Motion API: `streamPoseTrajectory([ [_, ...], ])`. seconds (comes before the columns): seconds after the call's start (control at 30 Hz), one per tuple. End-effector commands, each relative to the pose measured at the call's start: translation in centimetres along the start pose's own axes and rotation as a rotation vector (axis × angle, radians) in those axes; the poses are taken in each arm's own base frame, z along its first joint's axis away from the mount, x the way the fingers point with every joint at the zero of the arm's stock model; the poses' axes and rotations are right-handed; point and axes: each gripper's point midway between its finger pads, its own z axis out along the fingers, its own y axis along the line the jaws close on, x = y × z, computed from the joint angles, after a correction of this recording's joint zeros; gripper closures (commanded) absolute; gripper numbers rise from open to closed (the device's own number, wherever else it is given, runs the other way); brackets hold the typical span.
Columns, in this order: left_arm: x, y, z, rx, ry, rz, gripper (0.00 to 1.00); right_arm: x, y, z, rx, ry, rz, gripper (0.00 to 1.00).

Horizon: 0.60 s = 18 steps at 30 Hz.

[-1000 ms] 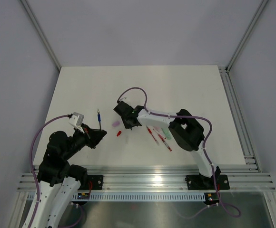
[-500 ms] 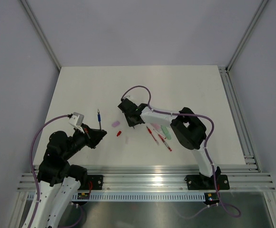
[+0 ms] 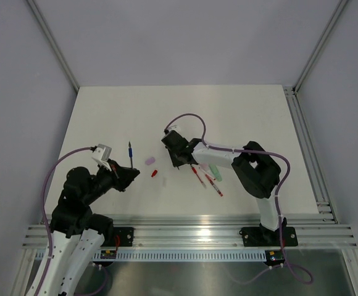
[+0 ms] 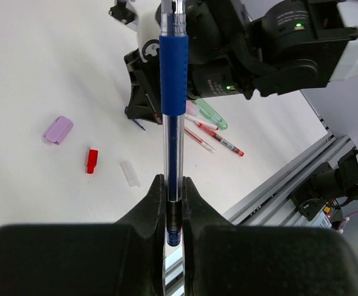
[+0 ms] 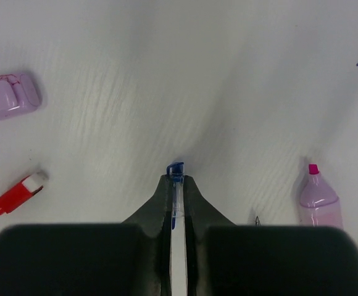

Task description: Insert the pens into the pen caps

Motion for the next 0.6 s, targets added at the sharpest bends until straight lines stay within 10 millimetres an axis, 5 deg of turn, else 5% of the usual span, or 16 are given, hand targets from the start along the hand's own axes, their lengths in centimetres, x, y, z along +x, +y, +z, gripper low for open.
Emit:
streamPoseTrajectory([
  [0.0, -1.6, -1.3, 0.2, 0.051, -0.031, 0.014, 1.0, -3.5, 0.8, -3.0, -0.085, -0.142, 0.074, 1.0],
  [0.23, -1.8, -4.0, 1.3, 0.22, -0.007, -0.092, 1.0, -4.2, 0.2, -5.7, -0.137, -0.278, 0.151, 1.0],
  [0.43, -0.6, -5.1, 2.1, 0.325, 0.016, -0.178, 1.0, -6.7, -0.5, -11.4, -0.226, -0.477, 0.268, 1.0],
  [0.57, 1.1, -5.6, 3.1, 0.38, 0.041, -0.217, 1.0, -8.8, -1.1, -17.5, -0.319, -0.648, 0.344, 1.0],
])
